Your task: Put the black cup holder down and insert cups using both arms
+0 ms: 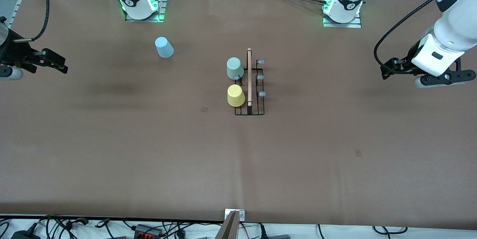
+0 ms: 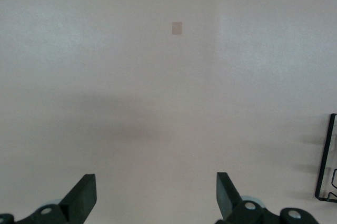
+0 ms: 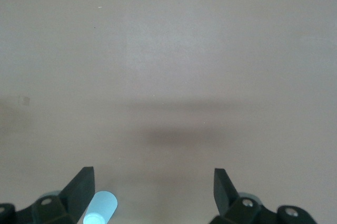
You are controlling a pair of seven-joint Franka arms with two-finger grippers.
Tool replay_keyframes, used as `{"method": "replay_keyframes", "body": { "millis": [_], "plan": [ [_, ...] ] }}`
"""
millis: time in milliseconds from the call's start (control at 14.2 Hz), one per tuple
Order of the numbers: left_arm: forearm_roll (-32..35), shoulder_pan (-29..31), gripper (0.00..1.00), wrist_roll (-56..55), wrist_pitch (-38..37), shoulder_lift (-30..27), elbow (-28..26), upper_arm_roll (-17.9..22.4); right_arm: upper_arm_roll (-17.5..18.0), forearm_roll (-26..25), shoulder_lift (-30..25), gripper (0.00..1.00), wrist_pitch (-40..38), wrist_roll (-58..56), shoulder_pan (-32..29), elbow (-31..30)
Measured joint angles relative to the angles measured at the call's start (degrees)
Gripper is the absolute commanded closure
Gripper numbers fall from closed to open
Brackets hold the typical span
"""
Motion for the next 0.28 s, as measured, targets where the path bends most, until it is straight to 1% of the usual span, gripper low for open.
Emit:
{"method": "replay_keyframes", "body": {
  "millis": [282],
  "plan": [
    [0.00, 0.00, 0.00, 0.00, 0.00, 0.00, 0.00, 0.00, 0.06, 0.00, 0.00, 0.00, -0.17, 0.00, -0.04, -0.03]
  ]
}}
